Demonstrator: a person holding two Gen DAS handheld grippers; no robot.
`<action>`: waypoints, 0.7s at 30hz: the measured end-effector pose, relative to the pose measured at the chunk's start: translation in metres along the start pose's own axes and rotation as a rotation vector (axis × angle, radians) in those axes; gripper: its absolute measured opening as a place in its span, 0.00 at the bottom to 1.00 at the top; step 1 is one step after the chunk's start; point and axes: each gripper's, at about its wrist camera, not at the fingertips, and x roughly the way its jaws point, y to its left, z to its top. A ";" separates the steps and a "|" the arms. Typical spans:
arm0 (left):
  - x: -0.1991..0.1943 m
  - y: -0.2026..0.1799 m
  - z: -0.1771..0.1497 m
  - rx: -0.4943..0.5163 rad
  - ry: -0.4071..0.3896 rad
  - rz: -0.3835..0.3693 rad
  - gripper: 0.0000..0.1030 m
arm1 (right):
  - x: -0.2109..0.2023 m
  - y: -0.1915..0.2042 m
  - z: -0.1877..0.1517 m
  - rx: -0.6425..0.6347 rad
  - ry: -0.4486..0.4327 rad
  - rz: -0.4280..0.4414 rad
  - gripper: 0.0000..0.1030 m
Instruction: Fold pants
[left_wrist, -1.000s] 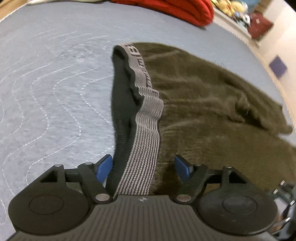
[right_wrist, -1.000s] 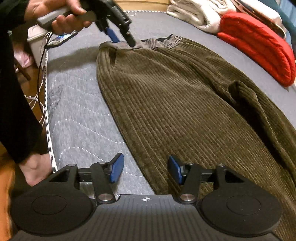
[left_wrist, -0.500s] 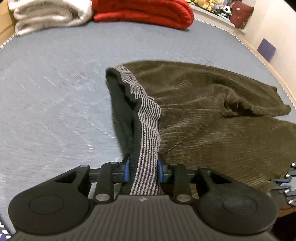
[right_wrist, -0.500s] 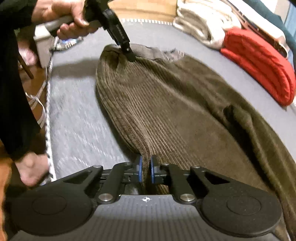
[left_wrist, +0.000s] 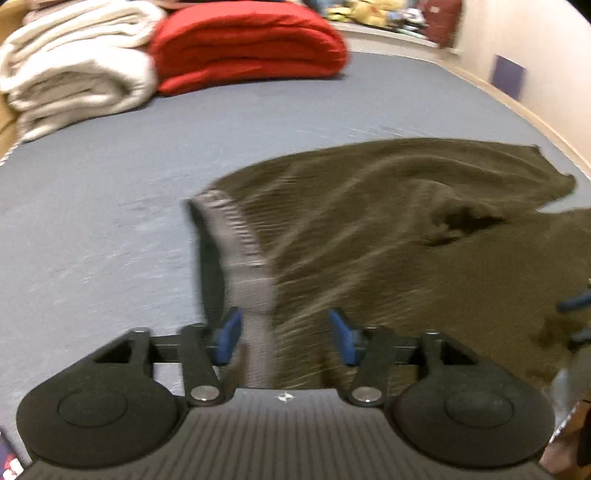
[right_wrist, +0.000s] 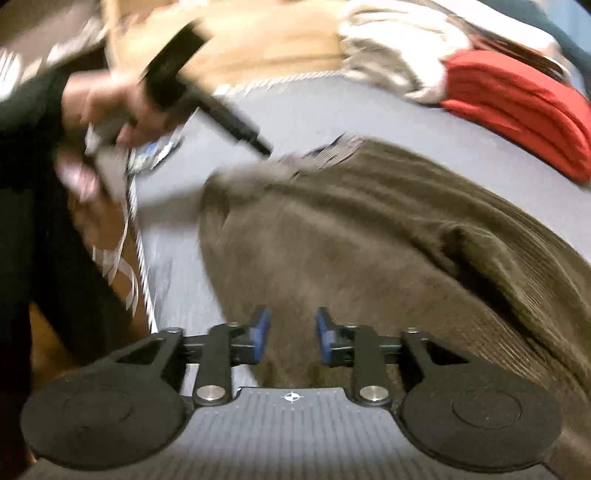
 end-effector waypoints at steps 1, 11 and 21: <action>0.007 -0.004 -0.001 0.030 0.010 -0.003 0.27 | 0.004 -0.005 -0.002 0.022 0.018 -0.019 0.35; 0.042 -0.026 0.019 0.042 0.083 0.071 0.37 | 0.024 -0.016 -0.027 0.004 0.165 -0.124 0.37; 0.036 -0.048 0.073 -0.065 -0.062 0.051 0.38 | -0.054 -0.045 0.031 0.220 -0.164 -0.313 0.47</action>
